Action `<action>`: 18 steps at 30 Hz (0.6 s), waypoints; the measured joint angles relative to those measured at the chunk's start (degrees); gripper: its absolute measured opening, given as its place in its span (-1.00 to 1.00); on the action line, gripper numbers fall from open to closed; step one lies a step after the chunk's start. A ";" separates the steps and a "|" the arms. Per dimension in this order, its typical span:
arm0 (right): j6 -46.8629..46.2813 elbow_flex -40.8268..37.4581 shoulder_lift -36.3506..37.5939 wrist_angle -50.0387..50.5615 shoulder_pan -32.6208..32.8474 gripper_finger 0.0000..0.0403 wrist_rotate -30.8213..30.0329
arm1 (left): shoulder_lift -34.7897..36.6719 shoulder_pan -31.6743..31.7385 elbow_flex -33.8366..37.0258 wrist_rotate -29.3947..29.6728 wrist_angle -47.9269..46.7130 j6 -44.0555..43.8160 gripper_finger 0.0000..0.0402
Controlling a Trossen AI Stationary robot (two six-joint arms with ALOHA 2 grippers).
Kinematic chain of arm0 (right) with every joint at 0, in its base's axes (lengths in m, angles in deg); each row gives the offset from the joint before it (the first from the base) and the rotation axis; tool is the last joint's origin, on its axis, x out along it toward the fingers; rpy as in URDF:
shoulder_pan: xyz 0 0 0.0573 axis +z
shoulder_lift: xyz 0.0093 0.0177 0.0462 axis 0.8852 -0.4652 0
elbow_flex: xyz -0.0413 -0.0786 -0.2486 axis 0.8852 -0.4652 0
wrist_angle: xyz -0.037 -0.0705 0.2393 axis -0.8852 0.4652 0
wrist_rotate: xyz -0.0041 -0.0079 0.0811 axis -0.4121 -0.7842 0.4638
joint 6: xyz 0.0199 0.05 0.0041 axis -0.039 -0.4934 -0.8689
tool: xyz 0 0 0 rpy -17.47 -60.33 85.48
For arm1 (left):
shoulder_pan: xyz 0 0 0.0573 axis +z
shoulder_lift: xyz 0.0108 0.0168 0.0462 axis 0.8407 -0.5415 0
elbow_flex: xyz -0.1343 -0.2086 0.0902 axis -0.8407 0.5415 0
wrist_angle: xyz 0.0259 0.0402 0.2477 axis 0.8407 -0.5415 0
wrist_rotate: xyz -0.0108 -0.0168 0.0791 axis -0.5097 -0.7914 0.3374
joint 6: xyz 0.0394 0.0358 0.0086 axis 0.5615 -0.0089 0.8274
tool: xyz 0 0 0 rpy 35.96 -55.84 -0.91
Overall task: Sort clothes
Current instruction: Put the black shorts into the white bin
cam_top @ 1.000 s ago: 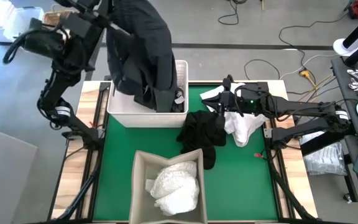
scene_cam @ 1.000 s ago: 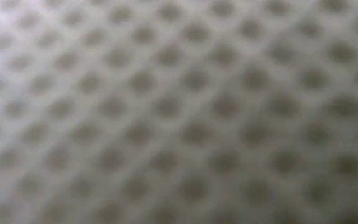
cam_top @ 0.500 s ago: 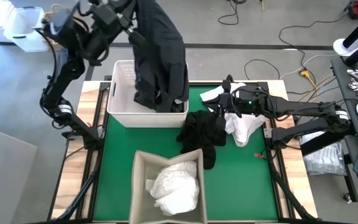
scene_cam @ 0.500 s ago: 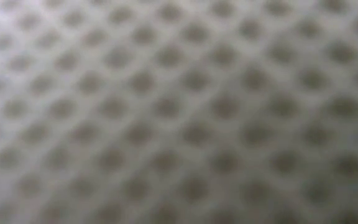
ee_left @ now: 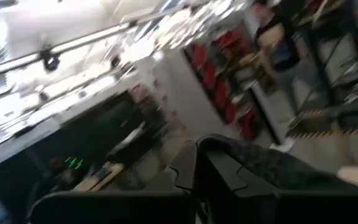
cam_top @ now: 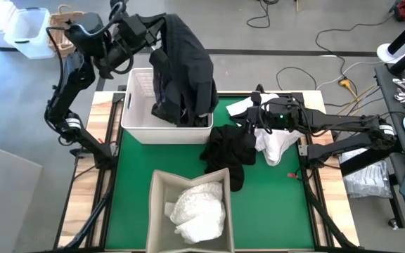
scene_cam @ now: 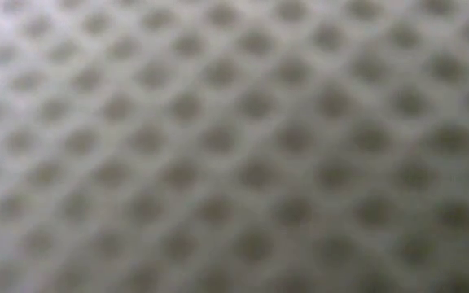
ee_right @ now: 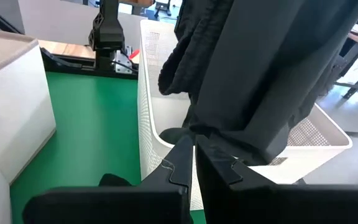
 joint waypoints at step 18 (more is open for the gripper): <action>-0.37 -0.31 0.00 -2.05 -0.02 -0.94 -1.01 | 0.00 0.05 0.00 18.33 -17.41 -0.95 -1.00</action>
